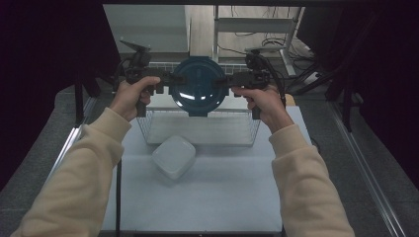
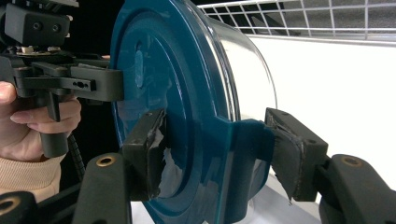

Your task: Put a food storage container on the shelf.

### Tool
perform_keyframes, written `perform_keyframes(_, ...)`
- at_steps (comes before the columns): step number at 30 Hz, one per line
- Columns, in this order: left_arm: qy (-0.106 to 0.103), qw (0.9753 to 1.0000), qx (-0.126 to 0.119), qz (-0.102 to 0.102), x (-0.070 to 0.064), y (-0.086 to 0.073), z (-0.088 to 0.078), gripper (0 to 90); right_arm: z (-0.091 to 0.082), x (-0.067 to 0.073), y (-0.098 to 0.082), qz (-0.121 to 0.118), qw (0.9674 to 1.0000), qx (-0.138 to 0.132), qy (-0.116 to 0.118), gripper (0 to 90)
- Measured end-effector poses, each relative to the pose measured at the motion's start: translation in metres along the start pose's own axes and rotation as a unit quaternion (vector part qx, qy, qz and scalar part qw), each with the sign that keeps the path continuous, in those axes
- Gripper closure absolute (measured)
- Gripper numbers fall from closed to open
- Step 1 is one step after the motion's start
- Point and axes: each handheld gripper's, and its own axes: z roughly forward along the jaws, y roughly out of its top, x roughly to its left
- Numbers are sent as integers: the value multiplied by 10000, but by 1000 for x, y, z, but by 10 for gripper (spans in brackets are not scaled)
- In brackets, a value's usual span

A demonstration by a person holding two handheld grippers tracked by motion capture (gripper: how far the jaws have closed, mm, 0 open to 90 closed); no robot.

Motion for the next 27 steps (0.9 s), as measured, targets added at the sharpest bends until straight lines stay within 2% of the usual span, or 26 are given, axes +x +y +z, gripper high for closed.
perform_keyframes(7,-29,10000,69,-49,8,12,5,379,5,-8,10,78,10000,27,5,407)
perform_keyframes(11,-14,9999,88,-147,12,18,7,380,9,-14,19,142,9999,67,44,408)
perform_keyframes(16,-15,9997,122,-232,18,20,10,380,12,-17,22,174,9998,106,47,409)
perform_keyframes(24,39,9987,199,-478,33,20,24,377,28,-36,22,502,9984,255,54,405)
perform_keyframes(27,6,9983,168,-560,38,22,25,377,29,-39,24,603,9979,207,59,405)
